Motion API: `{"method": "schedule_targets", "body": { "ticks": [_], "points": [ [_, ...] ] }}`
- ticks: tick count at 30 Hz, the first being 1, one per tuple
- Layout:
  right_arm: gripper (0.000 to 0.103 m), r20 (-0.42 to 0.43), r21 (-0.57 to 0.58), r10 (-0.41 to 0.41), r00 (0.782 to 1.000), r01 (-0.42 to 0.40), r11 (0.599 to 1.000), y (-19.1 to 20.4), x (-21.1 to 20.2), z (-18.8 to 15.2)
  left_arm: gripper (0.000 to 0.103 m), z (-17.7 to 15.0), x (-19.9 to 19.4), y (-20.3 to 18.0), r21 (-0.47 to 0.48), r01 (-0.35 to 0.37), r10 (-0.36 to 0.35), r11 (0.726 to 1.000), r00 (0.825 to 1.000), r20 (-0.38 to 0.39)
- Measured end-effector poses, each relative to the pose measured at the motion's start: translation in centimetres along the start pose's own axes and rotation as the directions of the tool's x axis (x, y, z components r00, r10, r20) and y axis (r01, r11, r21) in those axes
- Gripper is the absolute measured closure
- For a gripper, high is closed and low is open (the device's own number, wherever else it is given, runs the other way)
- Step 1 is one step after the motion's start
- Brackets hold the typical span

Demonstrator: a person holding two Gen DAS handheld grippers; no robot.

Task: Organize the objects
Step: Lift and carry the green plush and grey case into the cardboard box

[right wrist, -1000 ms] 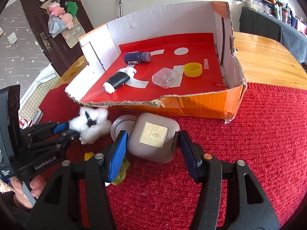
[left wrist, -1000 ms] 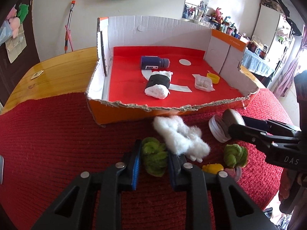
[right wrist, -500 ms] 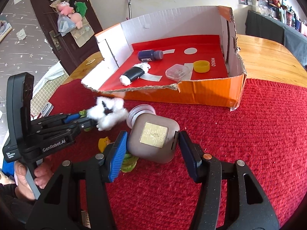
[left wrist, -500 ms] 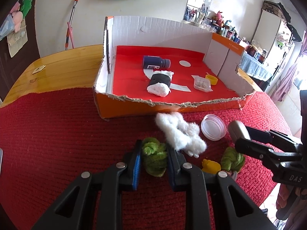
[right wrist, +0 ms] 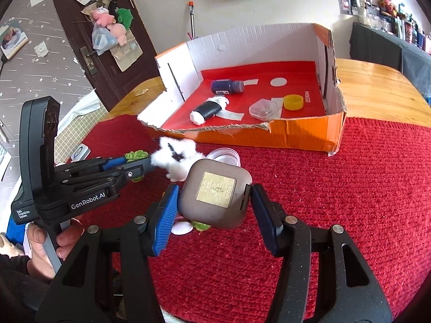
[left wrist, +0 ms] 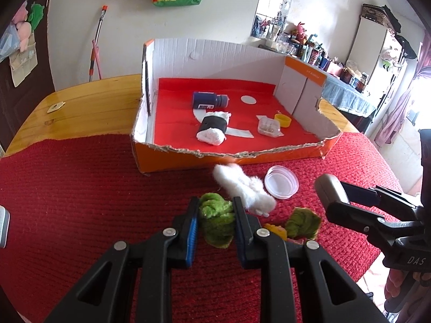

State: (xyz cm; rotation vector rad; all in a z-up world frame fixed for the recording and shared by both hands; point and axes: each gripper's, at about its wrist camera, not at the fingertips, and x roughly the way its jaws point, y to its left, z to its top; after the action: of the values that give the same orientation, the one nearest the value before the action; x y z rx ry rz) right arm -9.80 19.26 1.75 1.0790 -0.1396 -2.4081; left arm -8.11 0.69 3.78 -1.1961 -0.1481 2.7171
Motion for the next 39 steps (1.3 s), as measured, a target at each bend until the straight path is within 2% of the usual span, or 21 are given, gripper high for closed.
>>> {"method": "schedule_targets", "body": {
  "ticks": [15, 29, 39],
  "points": [
    [0.050, 0.001, -0.001, 0.006, 1.000, -0.006, 1.000, 0.2, 0.0, 0.0, 0.079, 0.2, -0.3, 0.0, 0.000, 0.004, -0.004, 1.000, 1.000, 0.011],
    [0.050, 0.031, -0.030, 0.027, 0.999, -0.026, 0.999, 0.9, -0.6, 2.1, 0.079, 3.2, -1.0, -0.4, 0.036, 0.001, -0.003, 0.999, 0.998, 0.056],
    [0.050, 0.045, -0.060, 0.044, 0.998, -0.041, 0.997, 1.1, -0.6, 4.4, 0.079, 5.7, -0.2, -0.6, 0.049, 0.019, -0.022, 0.999, 0.998, 0.060]
  ]
}}
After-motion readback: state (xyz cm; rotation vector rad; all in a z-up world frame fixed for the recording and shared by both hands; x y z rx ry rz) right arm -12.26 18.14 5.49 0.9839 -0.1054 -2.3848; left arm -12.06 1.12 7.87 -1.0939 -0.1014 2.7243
